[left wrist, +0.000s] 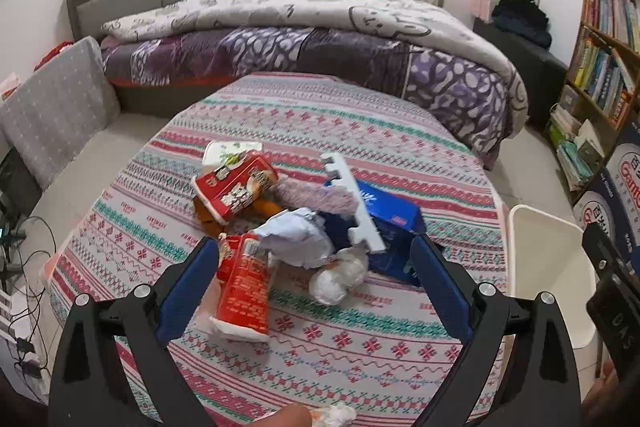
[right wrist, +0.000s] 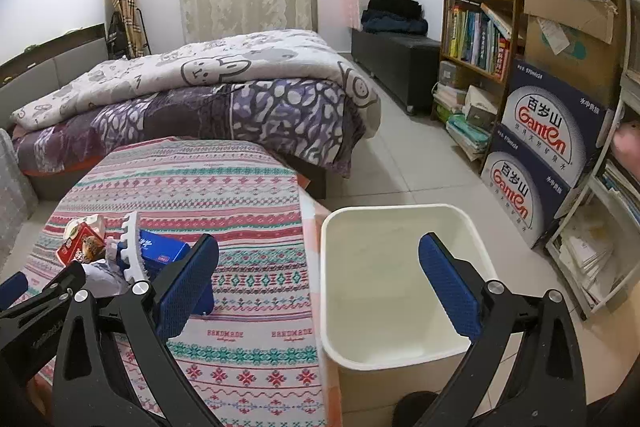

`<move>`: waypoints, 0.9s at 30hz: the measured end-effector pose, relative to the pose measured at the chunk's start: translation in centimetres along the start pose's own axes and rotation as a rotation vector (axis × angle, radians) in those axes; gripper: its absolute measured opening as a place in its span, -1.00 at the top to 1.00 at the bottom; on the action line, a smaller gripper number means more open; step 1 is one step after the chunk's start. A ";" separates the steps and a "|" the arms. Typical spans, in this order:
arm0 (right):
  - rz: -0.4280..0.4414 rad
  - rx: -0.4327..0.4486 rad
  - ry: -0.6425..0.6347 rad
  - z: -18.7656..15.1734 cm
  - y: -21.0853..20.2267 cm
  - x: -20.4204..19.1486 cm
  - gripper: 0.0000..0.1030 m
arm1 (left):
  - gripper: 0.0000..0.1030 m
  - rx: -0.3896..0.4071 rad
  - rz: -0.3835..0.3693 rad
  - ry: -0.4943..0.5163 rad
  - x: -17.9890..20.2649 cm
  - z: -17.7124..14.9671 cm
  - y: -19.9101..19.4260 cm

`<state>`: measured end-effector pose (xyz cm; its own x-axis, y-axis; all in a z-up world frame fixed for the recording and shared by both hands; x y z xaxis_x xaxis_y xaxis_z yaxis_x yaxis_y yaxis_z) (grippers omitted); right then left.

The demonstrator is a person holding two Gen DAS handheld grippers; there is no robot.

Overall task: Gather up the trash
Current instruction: 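Grasp the red snack bag with the left tool while the right tool grasps a white tissue bundle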

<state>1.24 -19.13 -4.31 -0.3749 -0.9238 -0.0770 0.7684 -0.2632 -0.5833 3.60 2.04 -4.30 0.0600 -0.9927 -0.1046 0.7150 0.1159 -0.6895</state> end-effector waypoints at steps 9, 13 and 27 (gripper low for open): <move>0.036 -0.130 -0.014 -0.5 1.8 -1.0 -0.86 | -0.82 -0.211 0.009 0.005 -2.1 0.0 3.3; 0.072 -0.175 0.010 -1.2 3.0 -1.4 -0.86 | -0.82 -0.286 0.016 0.010 -3.9 0.2 5.1; 0.331 -0.558 -0.066 -6.4 5.3 -5.8 -0.86 | -0.82 -0.612 -0.075 0.036 -6.2 -2.1 11.8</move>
<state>4.15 -13.36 -12.12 -0.1183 -0.9511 -0.2855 0.4460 0.2060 -0.8710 10.22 9.68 -13.29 -0.0066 -0.9984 -0.0569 0.1867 0.0547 -0.9809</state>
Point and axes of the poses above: each gripper's, at about its wrist camera, not at the fingertips, and y roughly the way its jaws point, x to its right, z to its top, the point moved 2 cm from there along y, roughly the way its jaws point, and after that the axes turned 1 degree about -y, right-handed, at the moved point
